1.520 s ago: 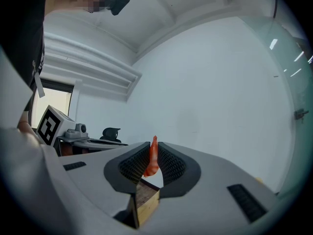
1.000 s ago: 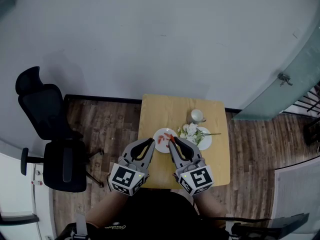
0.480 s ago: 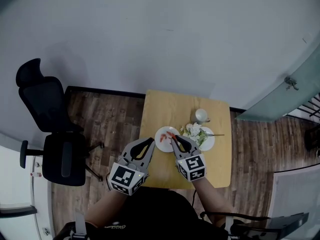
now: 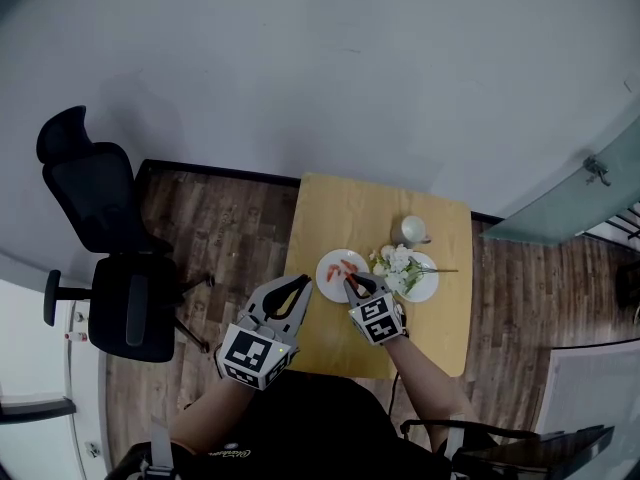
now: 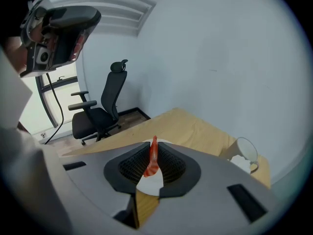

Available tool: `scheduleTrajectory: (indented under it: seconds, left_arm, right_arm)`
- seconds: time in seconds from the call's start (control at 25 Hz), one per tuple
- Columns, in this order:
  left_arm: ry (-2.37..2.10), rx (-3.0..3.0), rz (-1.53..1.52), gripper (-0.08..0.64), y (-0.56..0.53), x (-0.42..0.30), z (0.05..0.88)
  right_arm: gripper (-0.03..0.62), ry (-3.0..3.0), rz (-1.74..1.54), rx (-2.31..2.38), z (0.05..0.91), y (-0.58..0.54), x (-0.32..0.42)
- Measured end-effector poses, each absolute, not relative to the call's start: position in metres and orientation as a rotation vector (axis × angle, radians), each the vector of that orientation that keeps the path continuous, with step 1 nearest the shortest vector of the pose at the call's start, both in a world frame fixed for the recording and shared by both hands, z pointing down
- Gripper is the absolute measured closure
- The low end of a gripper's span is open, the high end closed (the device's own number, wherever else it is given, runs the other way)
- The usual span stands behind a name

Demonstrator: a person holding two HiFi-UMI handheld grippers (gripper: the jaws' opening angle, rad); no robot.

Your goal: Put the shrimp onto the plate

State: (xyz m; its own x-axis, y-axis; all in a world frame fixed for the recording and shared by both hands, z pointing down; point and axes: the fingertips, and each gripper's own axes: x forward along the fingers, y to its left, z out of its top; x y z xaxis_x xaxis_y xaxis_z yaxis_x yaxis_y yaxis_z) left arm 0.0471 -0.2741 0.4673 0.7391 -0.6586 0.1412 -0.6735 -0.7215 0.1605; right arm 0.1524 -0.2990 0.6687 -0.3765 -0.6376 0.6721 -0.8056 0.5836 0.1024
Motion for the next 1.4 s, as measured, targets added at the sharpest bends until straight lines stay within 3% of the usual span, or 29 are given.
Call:
scheduleTrajectory:
  seconds: [1.4]
  left_arm:
    - [-1.131,2.669,0.146,0.54,-0.279,0.029,0.486]
  right_arm:
    - [0.543,-1.901,0.254,0.652,0.765,-0.302,0.136]
